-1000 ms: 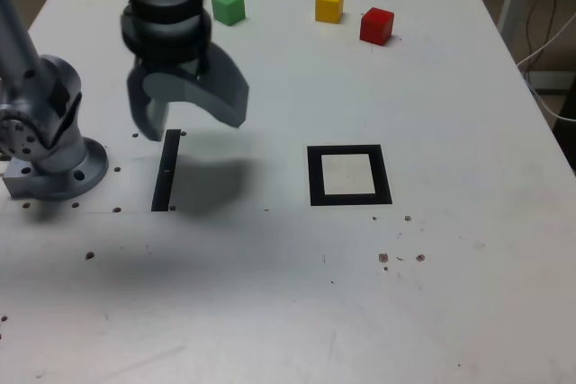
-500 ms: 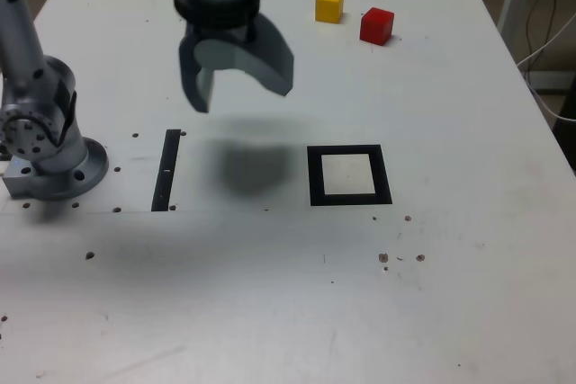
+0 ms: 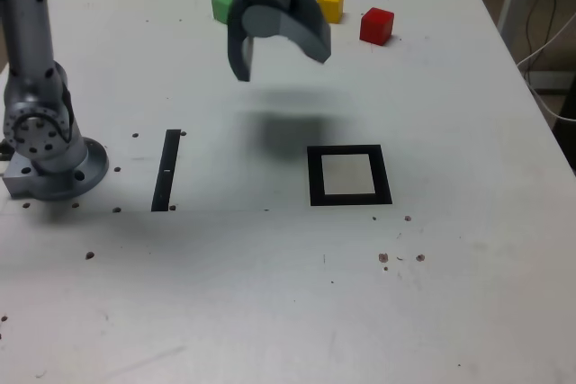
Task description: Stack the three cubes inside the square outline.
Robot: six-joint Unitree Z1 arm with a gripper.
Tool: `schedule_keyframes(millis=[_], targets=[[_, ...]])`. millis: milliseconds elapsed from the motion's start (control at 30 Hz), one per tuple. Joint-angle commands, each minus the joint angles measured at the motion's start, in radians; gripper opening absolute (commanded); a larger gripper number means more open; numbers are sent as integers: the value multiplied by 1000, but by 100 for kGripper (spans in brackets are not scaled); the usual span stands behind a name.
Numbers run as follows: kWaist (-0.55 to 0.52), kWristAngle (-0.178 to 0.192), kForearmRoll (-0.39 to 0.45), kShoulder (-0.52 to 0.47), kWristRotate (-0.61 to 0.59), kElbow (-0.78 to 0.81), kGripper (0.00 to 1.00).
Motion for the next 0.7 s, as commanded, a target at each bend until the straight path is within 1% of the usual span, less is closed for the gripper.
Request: schedule_keyframes(millis=[0,300,667], targets=[[26,1,14,34,26,-49,99],[144,3,76,174,143,-260,99],[208,22,186,394,237,-577,99]])
